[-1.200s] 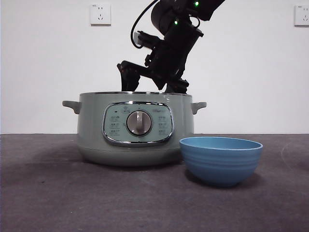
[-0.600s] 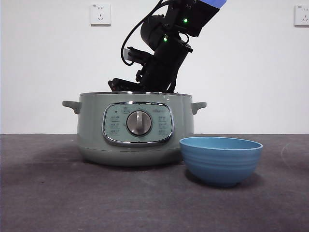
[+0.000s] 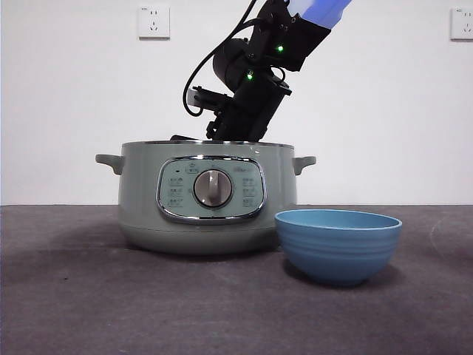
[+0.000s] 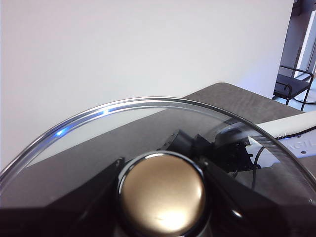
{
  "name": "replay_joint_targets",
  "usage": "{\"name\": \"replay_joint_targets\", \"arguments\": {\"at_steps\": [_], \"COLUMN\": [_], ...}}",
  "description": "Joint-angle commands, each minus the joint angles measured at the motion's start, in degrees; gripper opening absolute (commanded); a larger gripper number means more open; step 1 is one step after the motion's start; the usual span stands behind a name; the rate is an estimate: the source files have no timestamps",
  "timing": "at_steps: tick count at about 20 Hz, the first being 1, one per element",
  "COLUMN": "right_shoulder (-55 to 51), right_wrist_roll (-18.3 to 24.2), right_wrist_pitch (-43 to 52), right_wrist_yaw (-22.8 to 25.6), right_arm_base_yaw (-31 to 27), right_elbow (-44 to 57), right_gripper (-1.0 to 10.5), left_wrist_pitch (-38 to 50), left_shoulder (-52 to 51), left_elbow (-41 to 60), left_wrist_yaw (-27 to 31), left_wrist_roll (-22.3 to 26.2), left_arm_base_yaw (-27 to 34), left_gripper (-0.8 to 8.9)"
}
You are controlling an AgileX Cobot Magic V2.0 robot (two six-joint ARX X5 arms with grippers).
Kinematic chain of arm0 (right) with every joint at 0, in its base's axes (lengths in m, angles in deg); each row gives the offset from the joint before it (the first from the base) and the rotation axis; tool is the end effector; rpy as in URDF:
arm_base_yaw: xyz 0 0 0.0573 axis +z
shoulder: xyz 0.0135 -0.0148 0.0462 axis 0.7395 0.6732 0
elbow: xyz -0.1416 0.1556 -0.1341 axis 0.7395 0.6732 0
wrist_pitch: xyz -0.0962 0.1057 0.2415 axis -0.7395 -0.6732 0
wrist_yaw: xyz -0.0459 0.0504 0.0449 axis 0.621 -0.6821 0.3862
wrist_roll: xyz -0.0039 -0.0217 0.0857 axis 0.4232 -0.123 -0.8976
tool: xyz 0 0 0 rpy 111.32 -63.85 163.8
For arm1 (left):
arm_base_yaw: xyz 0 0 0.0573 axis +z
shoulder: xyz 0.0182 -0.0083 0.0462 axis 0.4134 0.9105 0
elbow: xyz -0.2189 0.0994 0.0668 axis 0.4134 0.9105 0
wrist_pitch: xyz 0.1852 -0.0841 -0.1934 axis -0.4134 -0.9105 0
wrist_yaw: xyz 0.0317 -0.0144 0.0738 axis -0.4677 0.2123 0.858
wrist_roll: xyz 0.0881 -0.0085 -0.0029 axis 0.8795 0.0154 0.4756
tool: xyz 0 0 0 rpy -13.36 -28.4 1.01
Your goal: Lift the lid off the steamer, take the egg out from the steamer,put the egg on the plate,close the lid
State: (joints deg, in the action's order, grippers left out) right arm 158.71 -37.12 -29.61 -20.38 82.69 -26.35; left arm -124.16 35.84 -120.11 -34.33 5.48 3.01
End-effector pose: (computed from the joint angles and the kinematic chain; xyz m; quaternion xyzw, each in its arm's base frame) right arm 0.4333 0.3149 0.1394 -0.1209 0.3964 0.3360 0.8458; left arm 0.1964 -0.0942 0.4593 0.0468 0.0658 -0.2908 0.9534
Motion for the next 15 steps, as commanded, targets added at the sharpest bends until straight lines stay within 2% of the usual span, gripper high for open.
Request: {"name": "replay_joint_targets", "arguments": {"at_steps": [1, 5, 10, 15], "right_shoulder": [-0.52, -12.17, -30.95, -39.54], "right_wrist_roll": [-0.33, -0.09, 1.62, 2.71], "right_wrist_pitch": [1.16, -2.34, -19.82, -34.03], "right_wrist_yaw": [0.09, 1.44, 1.97, 1.77], "right_arm_base_yaw": [0.70, 1.01, -0.83, -4.07], "right_elbow": [0.28, 0.28, 0.28, 0.61], "right_gripper": [-0.1, -0.1, -0.1, -0.1], "left_wrist_pitch": [2.51, 2.58, 2.56, 2.51], "left_shoulder": [-0.85, -0.83, -0.83, -0.83], "left_elbow": [-0.24, -0.24, -0.24, -0.24], "left_wrist_yaw": [-0.09, -0.09, -0.11, -0.13], "left_wrist_roll": [-0.20, -0.20, -0.20, -0.11], "left_arm_base_yaw": [0.15, 0.15, 0.15, 0.15], "left_gripper": [-0.08, -0.08, -0.08, -0.08]}}
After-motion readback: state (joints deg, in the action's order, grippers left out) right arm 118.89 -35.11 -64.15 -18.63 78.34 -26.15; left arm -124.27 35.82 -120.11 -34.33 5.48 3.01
